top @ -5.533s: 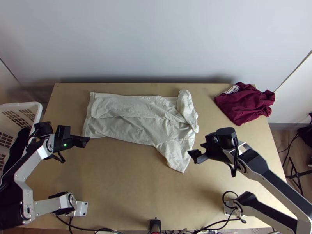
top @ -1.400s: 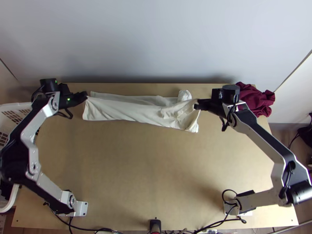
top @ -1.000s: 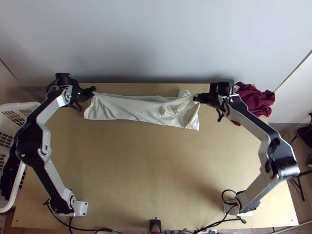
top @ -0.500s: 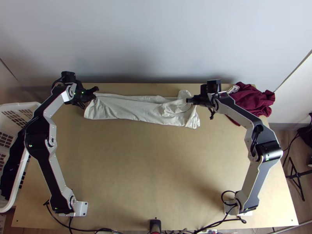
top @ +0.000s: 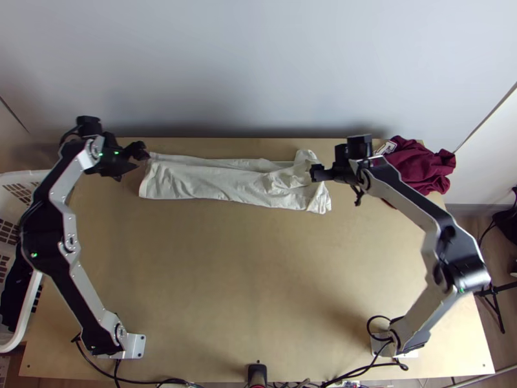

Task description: Fold the t-shirt

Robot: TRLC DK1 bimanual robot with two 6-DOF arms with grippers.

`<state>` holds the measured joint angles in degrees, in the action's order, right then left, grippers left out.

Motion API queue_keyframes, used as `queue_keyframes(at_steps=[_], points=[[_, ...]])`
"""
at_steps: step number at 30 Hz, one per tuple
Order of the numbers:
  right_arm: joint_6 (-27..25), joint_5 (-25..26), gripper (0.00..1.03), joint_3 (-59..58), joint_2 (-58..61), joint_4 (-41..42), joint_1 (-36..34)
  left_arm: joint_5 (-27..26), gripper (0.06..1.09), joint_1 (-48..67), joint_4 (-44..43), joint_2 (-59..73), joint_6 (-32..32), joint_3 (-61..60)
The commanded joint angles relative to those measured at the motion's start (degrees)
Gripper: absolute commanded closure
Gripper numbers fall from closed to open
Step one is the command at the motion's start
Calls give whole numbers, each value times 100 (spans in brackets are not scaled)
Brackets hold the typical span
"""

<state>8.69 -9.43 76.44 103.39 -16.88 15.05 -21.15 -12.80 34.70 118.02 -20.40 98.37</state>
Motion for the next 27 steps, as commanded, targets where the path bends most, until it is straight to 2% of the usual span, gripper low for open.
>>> queue_keyframes(at_steps=[1, 8, 17, 27], points=[[-78, -6, 3, -578, -1234, -140, -28, -232, 28, -399, 19, -393, 221, -450], [-122, -6, 4, -894, -2341, -597, -143, -364, 28, -540, -112, -323, 450, -687], [-34, -6, 4, -965, -3141, -1019, -151, -962, 28, -276, -605, 11, -254, -714], [177, -6, 5, -965, -3431, -1230, -204, -1199, 28, -39, -1088, 239, -904, -705]])
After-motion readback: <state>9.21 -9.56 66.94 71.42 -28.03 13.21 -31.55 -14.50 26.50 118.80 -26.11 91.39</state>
